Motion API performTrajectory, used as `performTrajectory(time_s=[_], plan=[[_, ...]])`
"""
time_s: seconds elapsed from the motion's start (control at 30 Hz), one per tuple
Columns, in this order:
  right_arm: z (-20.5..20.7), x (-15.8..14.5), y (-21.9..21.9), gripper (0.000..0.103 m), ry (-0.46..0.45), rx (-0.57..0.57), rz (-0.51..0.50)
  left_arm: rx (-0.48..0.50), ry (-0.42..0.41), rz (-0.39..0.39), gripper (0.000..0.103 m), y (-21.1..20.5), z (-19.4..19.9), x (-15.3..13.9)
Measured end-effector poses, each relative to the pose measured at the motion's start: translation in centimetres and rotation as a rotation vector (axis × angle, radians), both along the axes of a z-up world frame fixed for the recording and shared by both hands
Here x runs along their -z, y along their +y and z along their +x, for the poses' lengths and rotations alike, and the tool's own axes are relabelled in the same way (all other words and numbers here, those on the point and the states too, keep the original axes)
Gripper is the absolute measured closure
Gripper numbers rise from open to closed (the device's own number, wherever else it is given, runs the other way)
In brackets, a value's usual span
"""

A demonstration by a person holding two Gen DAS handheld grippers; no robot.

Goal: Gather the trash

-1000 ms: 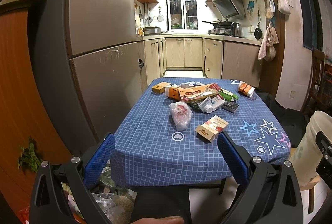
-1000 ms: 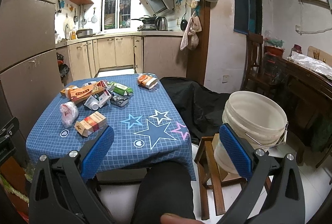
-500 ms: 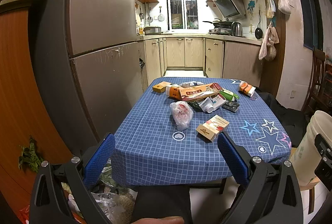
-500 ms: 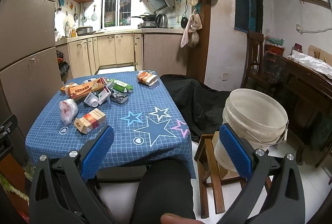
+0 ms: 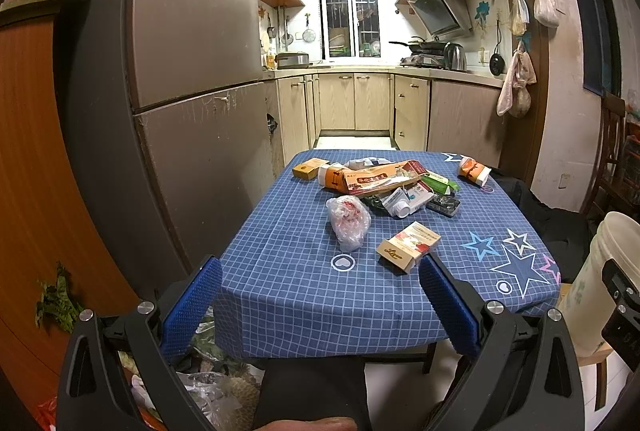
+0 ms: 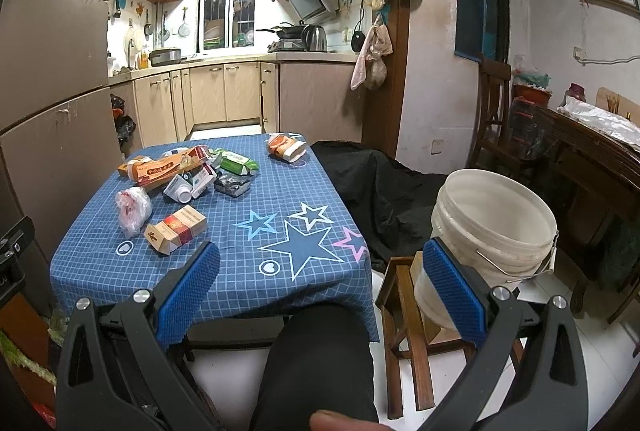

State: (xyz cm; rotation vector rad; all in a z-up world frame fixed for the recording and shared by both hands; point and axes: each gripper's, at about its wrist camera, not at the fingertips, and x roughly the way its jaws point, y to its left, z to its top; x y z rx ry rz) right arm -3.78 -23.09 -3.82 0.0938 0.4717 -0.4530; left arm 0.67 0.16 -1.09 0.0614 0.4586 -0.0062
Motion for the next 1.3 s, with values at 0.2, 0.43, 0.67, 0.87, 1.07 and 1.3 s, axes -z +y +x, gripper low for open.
performTrajectory(time_s=[0.2, 0.43, 0.67, 0.87, 1.07, 1.3], plan=[[0.0, 0.1, 0.3, 0.005, -0.017, -0.044, 0.030, 0.002, 0.011, -0.011, 0.005, 0.1, 0.1, 0.1], [2.3, 1.3, 1.0, 0.005, 0.046, -0.259, 0.166, 0.044, 0.048, -0.081, 0.005, 1.0, 0.4, 0.6], [6.2, 3.6, 0.3, 0.005, 0.115, -0.403, 0.314, 0.001, 0.074, -0.005, 0.005, 2.2, 4.2, 2.3], [12.0, 6.7, 0.8, 0.005, 0.219, -0.474, 0.188, -0.049, 0.154, 0.035, 0.004, 4.8, 8.7, 6.1], [17.1, 9.2, 2.5, 0.005, 0.292, -0.633, 0.244, -0.091, 0.258, -0.040, 0.005, 7.4, 11.5, 9.5], [23.2, 10.6, 6.1, 0.005, 0.360, -0.827, 0.070, -0.108, 0.336, -0.068, 0.005, 8.1, 14.5, 11.4]])
